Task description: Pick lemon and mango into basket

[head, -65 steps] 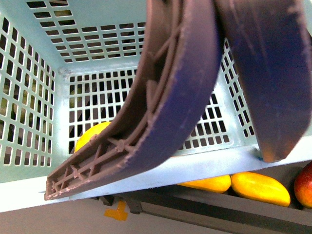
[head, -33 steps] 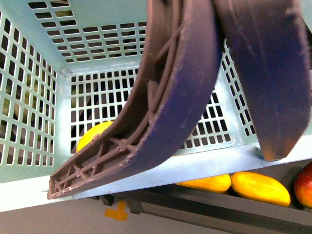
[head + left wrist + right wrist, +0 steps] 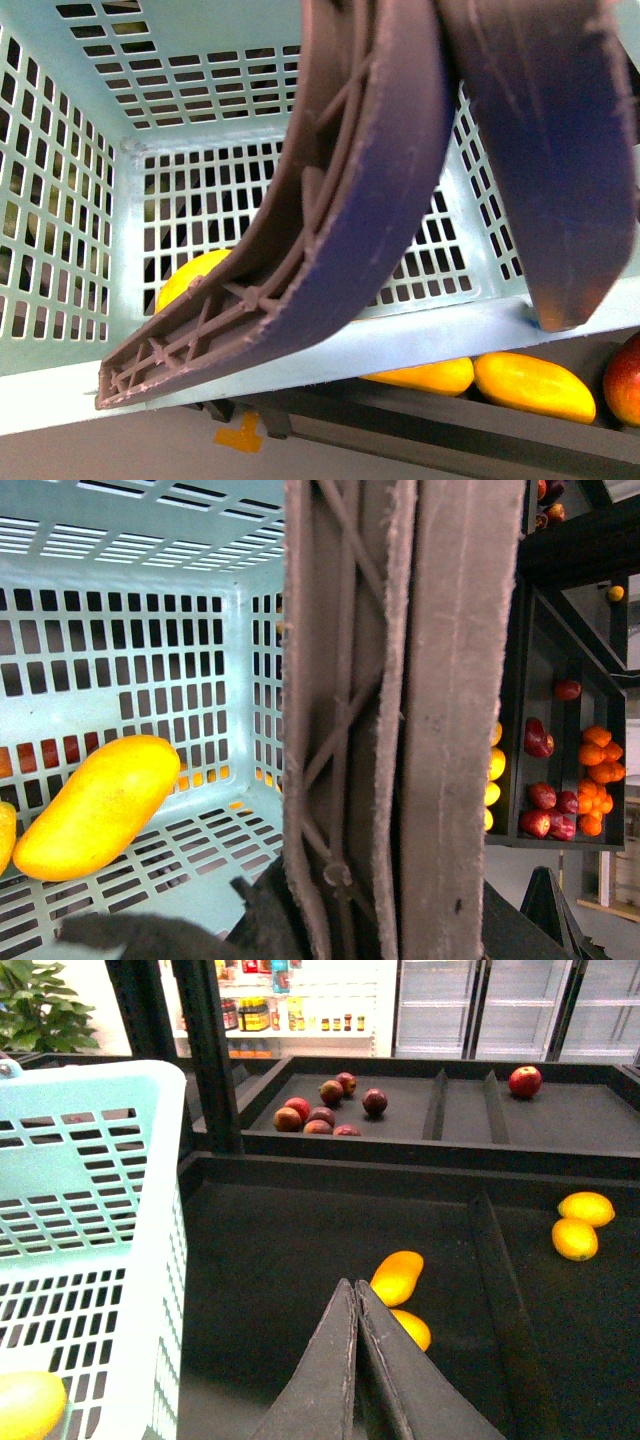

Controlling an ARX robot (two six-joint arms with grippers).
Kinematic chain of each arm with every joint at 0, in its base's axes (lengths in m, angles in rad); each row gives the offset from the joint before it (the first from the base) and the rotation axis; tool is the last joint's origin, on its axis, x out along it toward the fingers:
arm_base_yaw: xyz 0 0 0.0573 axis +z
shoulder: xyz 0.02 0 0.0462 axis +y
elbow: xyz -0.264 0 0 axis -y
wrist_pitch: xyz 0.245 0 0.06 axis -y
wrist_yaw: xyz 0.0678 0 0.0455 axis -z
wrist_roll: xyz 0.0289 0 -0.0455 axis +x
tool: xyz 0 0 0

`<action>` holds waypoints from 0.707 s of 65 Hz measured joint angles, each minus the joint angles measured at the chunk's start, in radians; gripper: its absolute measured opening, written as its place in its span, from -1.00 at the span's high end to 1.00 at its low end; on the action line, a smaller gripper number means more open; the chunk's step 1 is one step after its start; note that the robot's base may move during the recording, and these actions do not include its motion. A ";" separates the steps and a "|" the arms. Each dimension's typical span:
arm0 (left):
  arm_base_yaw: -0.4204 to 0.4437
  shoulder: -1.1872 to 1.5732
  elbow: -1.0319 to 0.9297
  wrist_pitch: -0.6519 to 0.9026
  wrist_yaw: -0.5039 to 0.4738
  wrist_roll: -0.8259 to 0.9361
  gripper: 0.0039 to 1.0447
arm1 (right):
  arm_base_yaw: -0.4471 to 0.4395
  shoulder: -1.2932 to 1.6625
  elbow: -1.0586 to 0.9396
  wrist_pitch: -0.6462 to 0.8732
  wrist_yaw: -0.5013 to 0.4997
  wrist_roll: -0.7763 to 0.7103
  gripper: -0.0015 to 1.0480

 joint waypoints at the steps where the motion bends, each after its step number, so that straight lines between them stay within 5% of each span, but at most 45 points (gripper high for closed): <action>1: 0.000 0.000 0.000 0.000 0.000 0.000 0.72 | 0.000 -0.005 0.000 -0.005 0.000 0.000 0.96; 13: 0.000 0.000 0.000 0.000 0.000 0.000 0.72 | 0.000 -0.152 0.000 -0.180 0.000 0.000 0.96; 37: 0.001 0.000 0.000 0.000 0.000 0.001 0.72 | 0.000 -0.189 0.000 -0.194 -0.001 0.000 0.96; 46: 0.001 0.000 0.000 0.000 0.000 0.000 0.72 | 0.000 -0.189 0.000 -0.194 -0.001 -0.002 0.57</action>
